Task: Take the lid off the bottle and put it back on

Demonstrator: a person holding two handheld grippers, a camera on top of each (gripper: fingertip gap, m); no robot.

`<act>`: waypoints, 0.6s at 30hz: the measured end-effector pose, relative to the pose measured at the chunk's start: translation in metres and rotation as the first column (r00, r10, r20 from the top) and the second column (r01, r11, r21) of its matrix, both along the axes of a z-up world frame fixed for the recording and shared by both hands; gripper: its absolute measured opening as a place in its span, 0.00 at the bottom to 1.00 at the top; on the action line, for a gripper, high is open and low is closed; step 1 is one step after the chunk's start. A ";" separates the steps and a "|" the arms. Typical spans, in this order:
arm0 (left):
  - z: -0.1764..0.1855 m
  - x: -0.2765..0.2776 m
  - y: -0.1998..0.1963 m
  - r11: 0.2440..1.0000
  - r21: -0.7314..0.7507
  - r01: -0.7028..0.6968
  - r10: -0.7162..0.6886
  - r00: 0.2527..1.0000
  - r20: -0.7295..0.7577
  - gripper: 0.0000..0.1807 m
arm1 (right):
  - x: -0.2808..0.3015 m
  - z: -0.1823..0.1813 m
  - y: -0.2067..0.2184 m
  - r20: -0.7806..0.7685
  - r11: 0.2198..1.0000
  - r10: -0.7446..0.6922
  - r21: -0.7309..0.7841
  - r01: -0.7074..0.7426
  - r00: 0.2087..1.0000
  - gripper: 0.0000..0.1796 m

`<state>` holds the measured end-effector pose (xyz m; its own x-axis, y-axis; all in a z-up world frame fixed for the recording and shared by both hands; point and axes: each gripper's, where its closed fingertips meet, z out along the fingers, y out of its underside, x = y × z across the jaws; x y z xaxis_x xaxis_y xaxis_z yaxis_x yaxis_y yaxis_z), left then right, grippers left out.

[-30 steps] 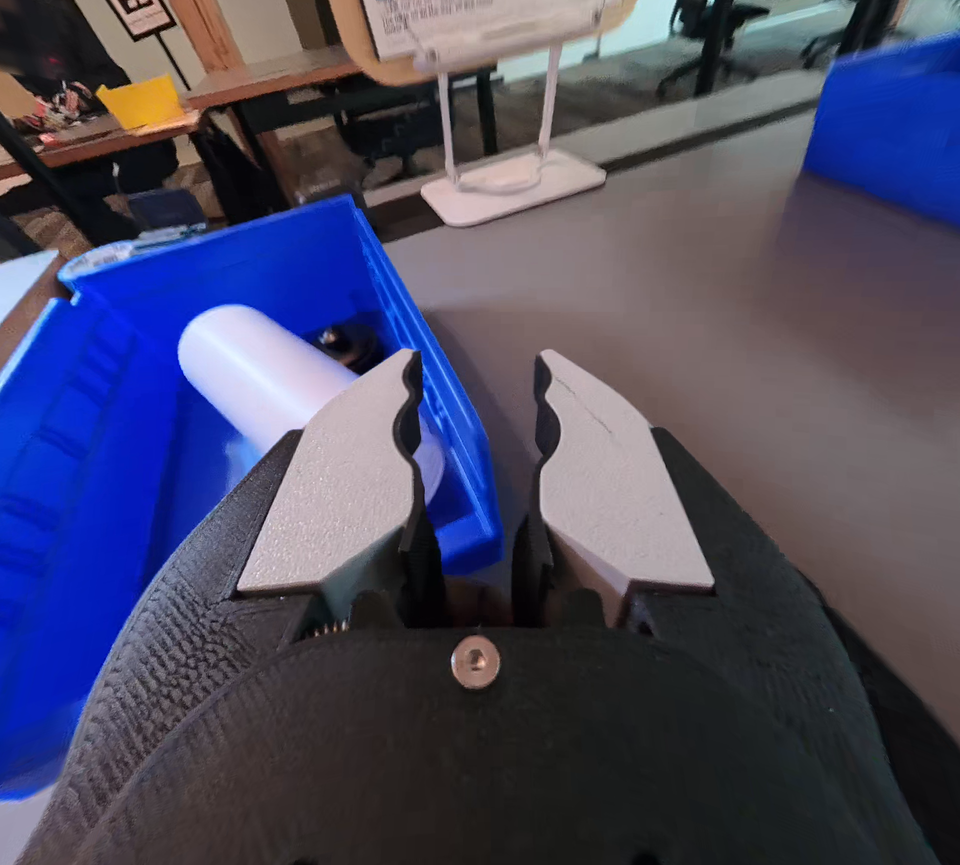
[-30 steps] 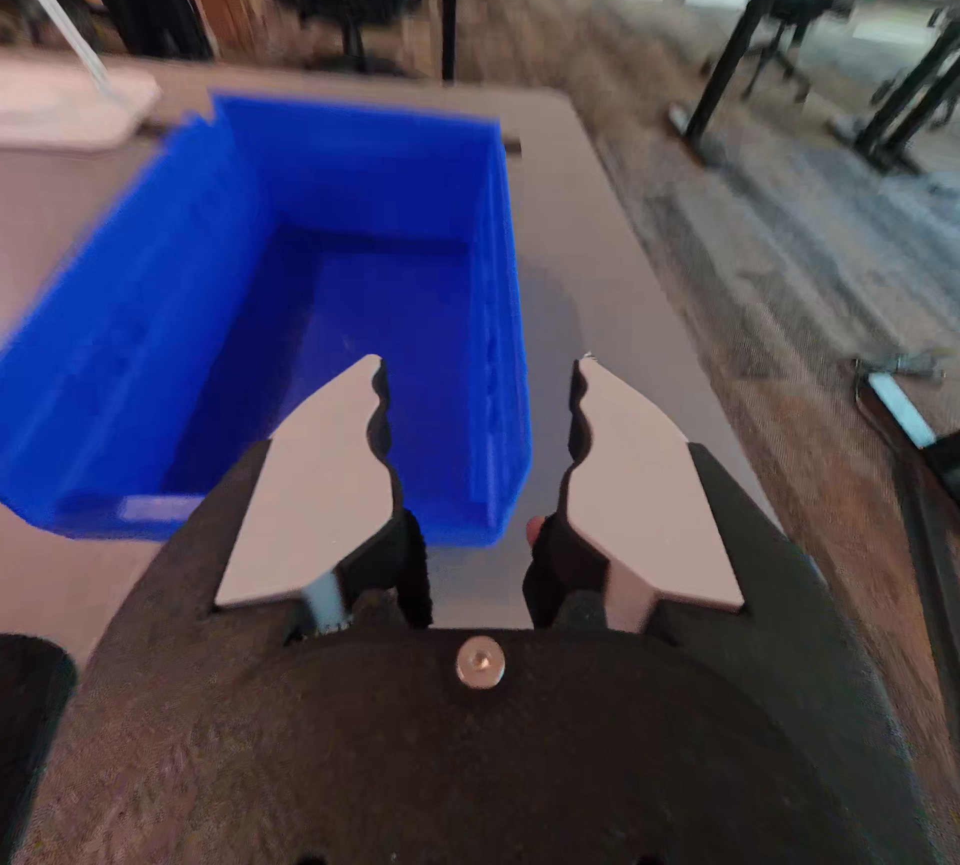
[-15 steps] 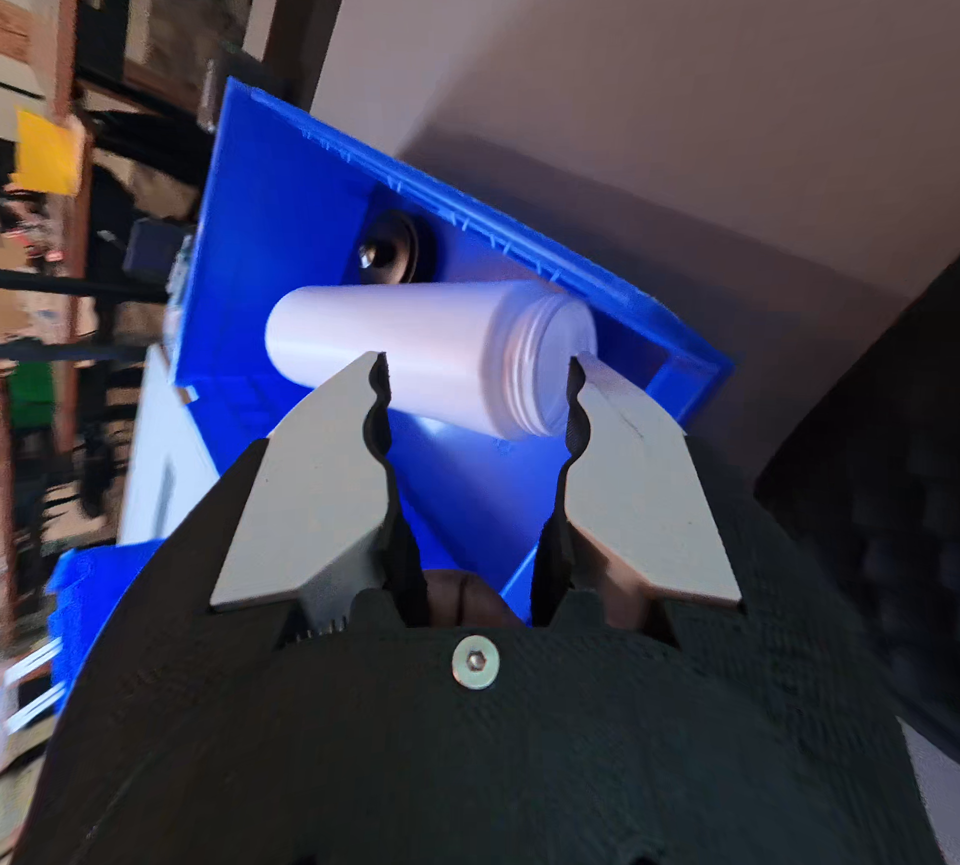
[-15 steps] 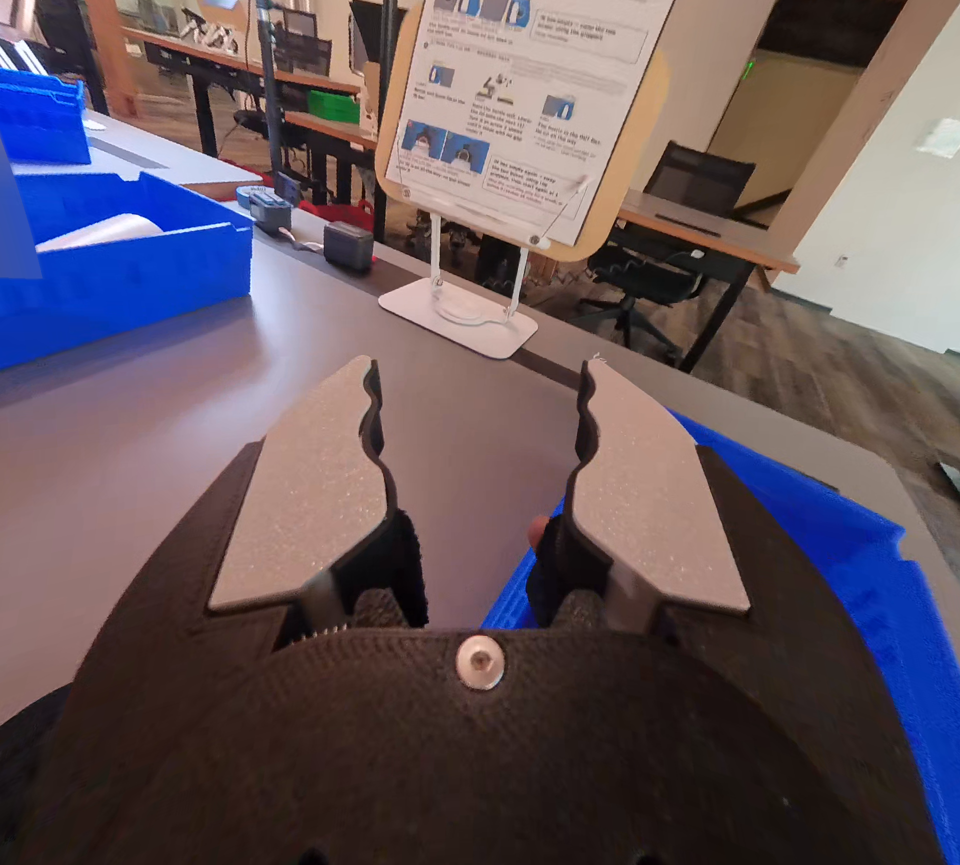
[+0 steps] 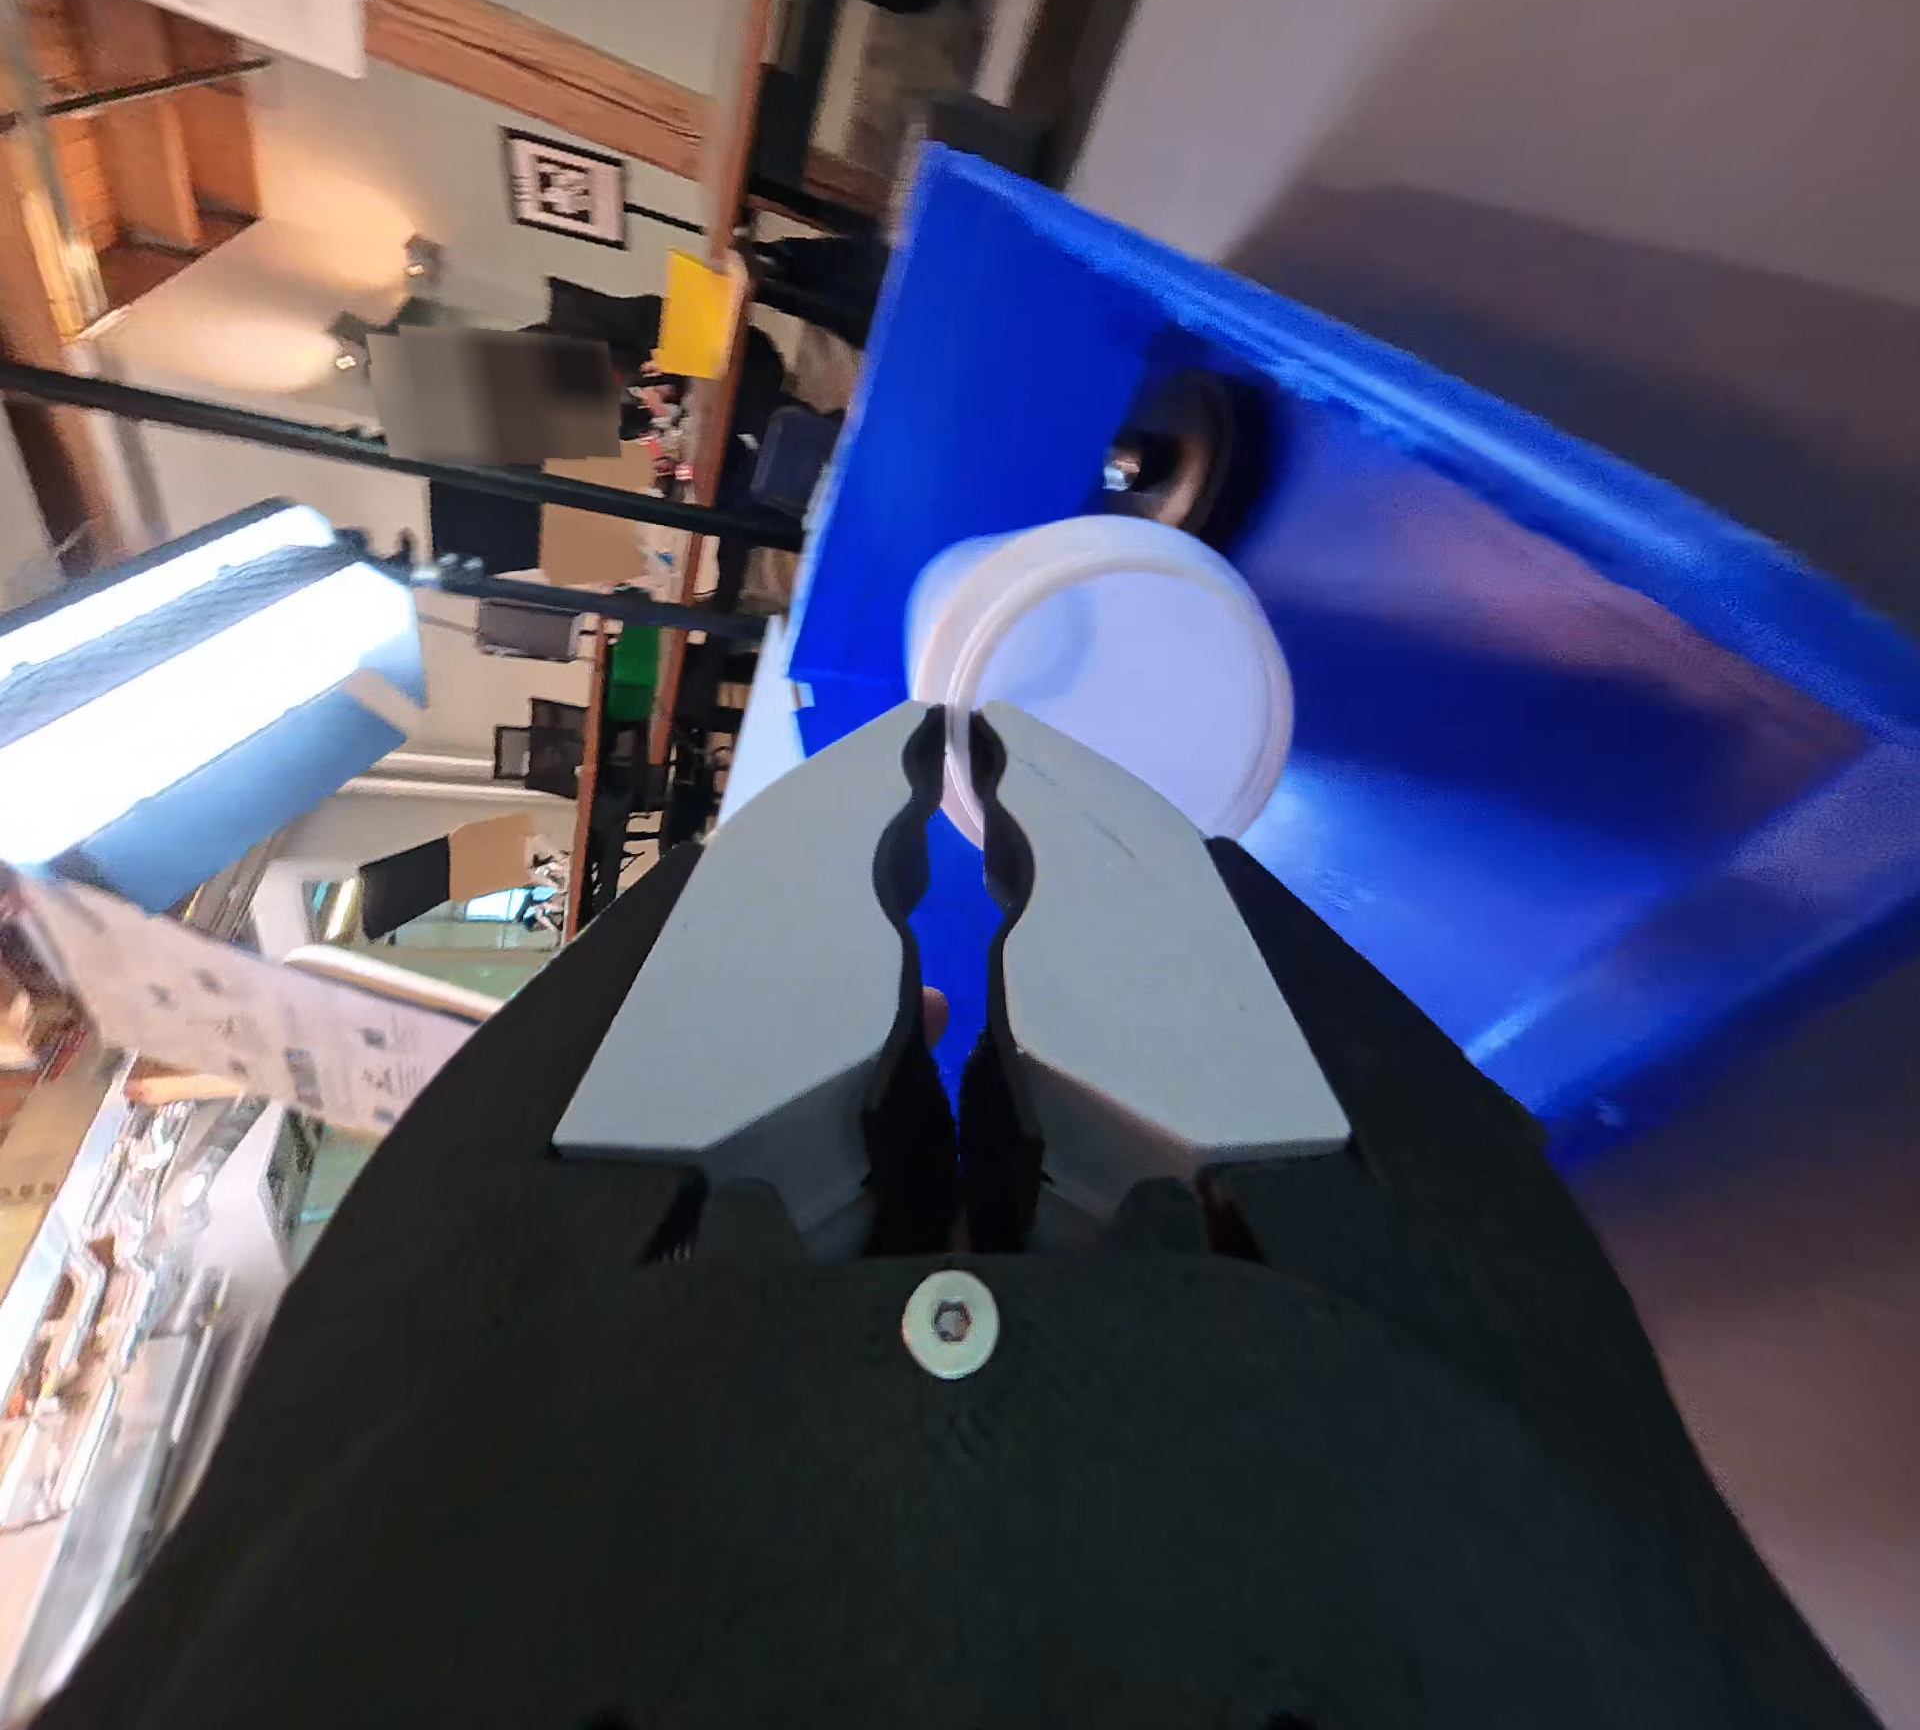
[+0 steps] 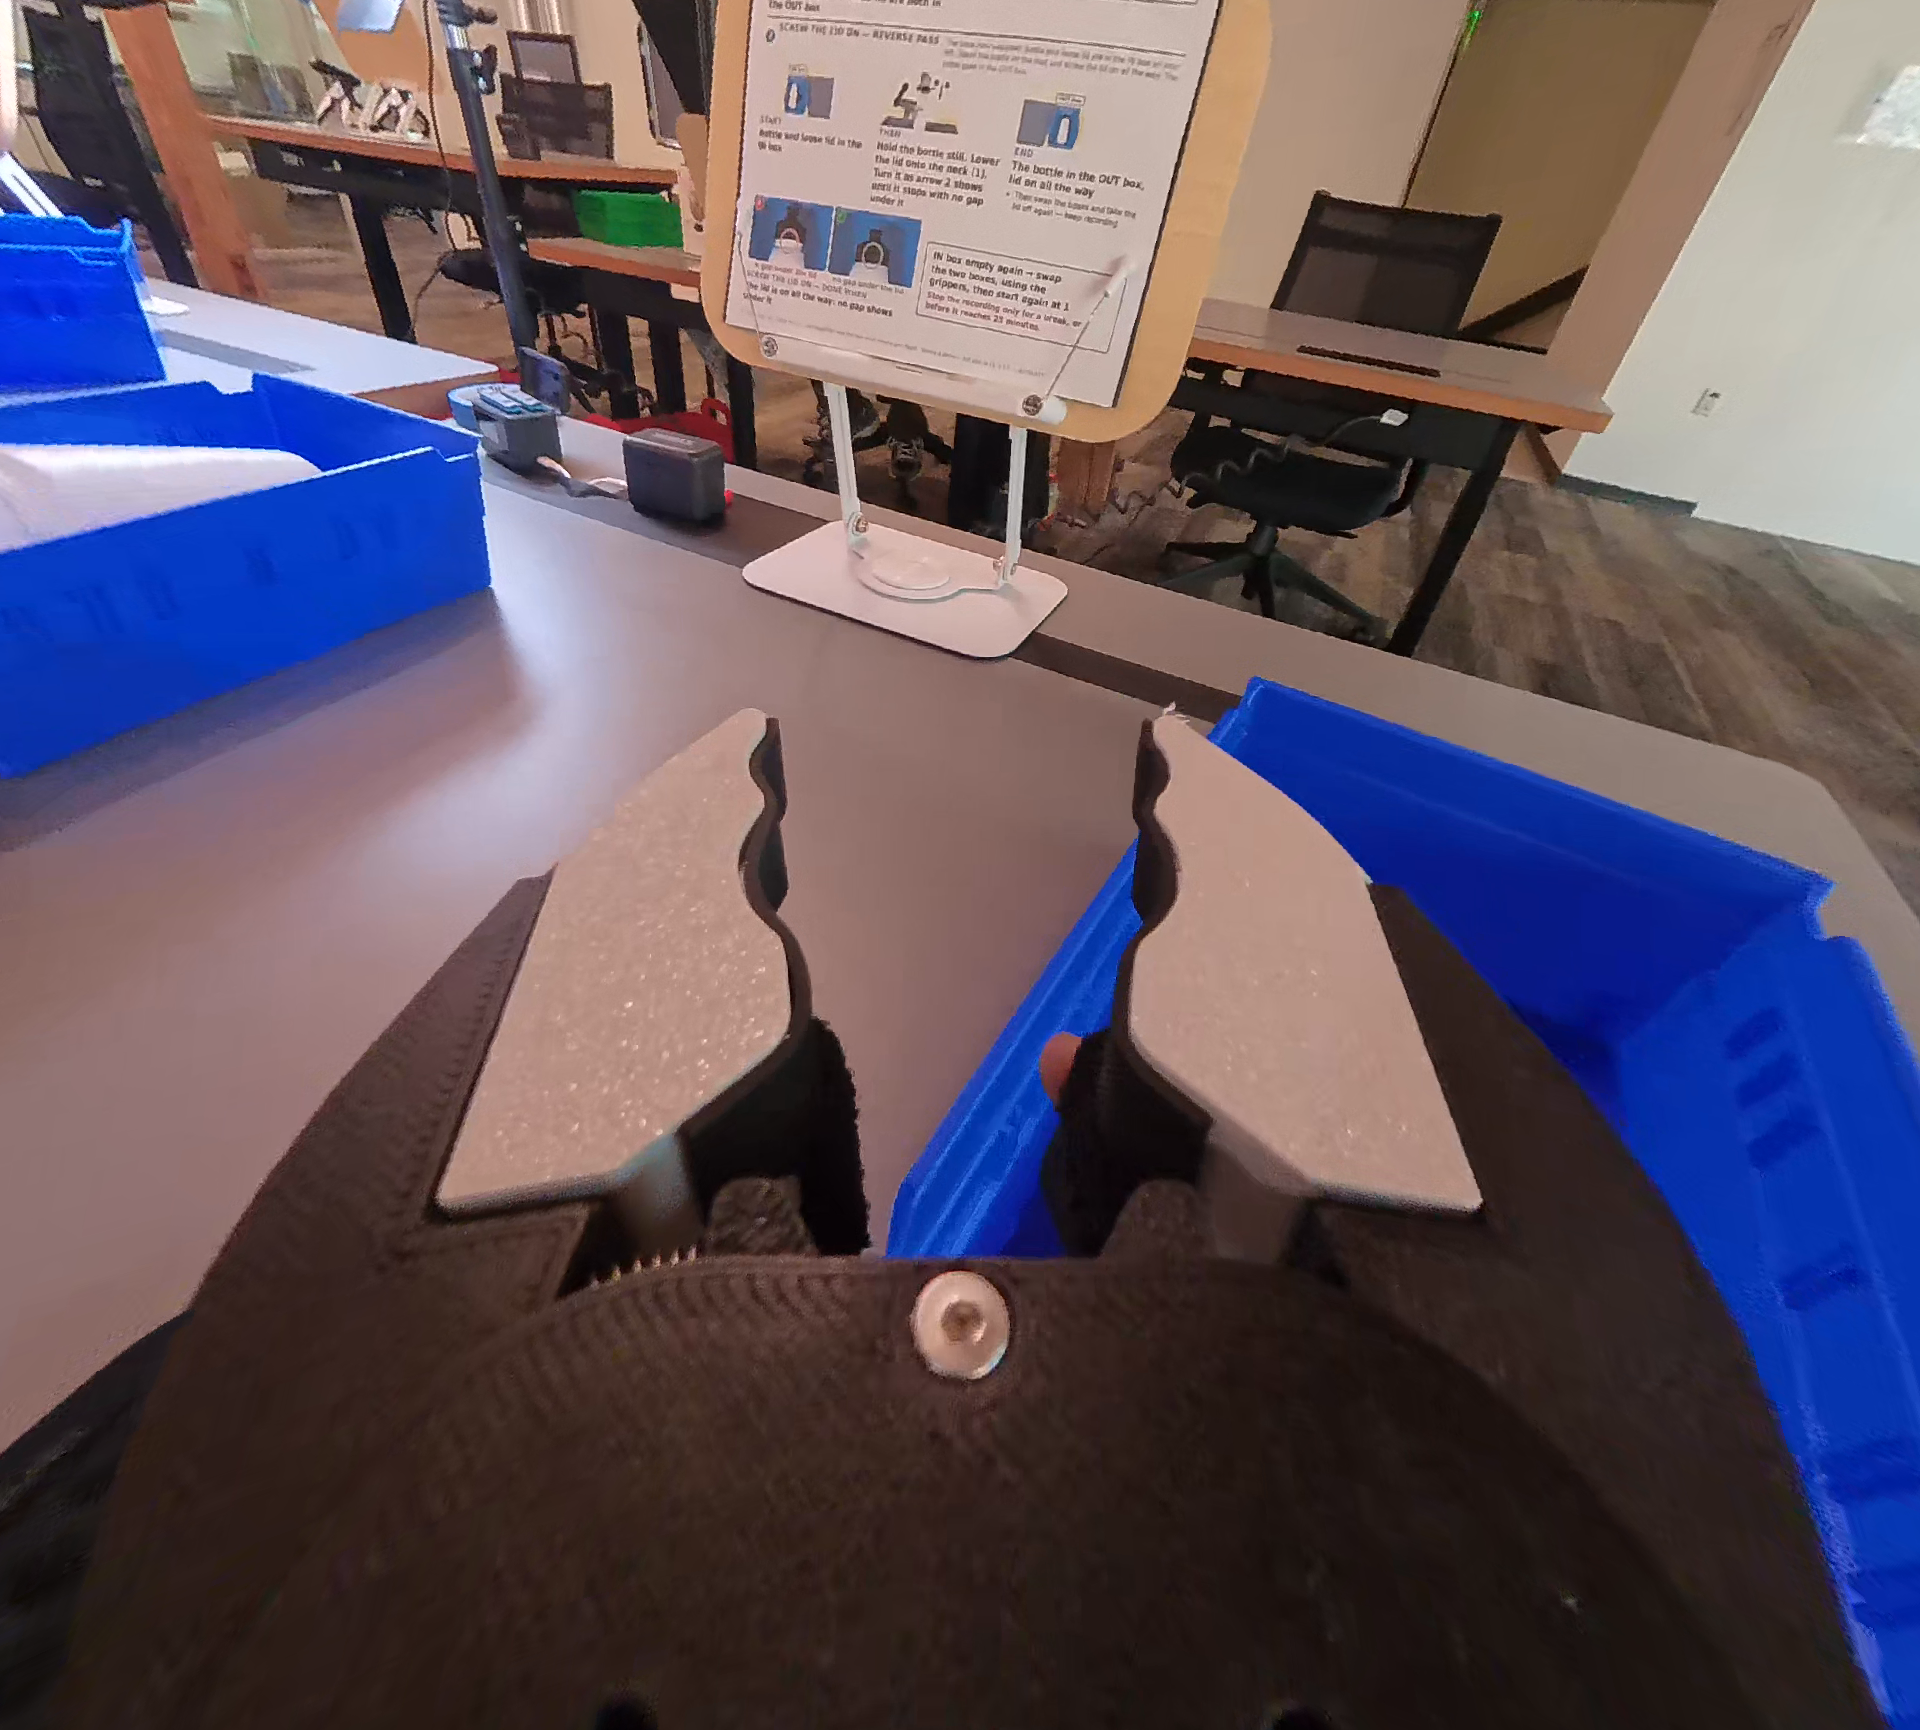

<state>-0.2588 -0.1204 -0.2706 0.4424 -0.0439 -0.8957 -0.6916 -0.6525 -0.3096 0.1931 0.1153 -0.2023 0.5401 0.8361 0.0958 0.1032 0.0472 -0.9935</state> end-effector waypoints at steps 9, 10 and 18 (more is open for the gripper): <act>0.091 -0.044 -0.006 0.956 0.284 -0.076 -0.010 0.957 0.291 0.01 | -0.005 -0.010 -0.011 0.016 0.999 0.049 0.015 -0.050 0.999 0.35; 0.098 -0.048 -0.006 0.953 0.293 -0.082 -0.013 0.952 0.307 0.01 | -0.006 -0.012 -0.013 0.022 0.998 0.058 0.007 -0.058 0.998 0.35; 0.167 -0.028 -0.001 0.915 0.403 0.007 -0.186 0.894 0.406 0.01 | -0.011 -0.021 -0.015 0.081 0.997 0.069 0.019 -0.070 0.994 0.35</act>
